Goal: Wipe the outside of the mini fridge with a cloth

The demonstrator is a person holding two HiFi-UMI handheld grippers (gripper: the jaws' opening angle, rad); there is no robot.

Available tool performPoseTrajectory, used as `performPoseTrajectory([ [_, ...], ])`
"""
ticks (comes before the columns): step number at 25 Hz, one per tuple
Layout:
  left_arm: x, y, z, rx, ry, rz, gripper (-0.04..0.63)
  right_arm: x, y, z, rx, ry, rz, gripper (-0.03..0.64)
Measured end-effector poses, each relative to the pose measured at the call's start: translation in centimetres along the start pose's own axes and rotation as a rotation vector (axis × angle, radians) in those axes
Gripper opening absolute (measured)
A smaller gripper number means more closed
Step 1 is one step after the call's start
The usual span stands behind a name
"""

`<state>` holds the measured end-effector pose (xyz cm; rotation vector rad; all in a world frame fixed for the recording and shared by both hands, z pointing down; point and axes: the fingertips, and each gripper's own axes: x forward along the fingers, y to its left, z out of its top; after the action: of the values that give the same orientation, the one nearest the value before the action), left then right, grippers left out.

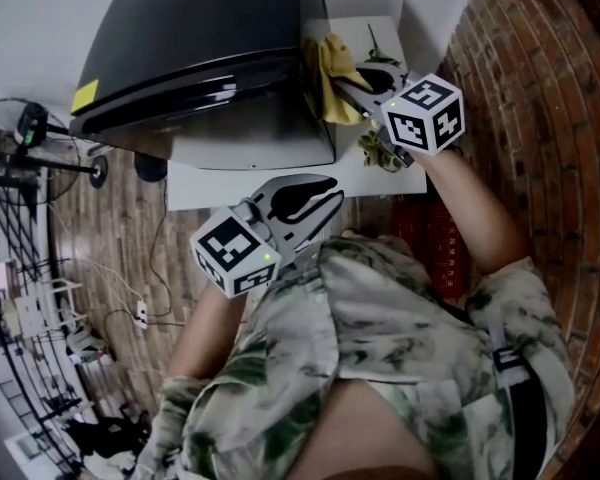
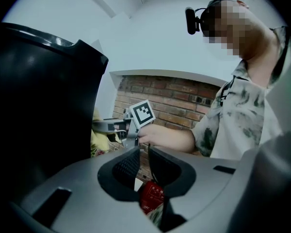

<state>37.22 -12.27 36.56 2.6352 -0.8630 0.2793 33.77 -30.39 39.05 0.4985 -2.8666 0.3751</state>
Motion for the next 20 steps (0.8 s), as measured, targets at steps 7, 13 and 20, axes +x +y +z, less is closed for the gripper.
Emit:
performPoseTrajectory([
  [7, 0.2, 0.4, 0.0, 0.001, 0.006, 0.011, 0.055, 1.8, -1.4, -5.9, 0.023, 0.084, -0.032, 0.095],
  [13, 0.1, 0.6, -0.3, -0.006, 0.009, 0.024, 0.055, 3.3, -2.4, -12.5, 0.046, 0.201, -0.059, 0.095],
  [20, 0.0, 0.5, -0.6, -0.019, 0.018, 0.042, 0.055, 4.8, -3.4, -19.3, 0.019, 0.346, -0.088, 0.095],
])
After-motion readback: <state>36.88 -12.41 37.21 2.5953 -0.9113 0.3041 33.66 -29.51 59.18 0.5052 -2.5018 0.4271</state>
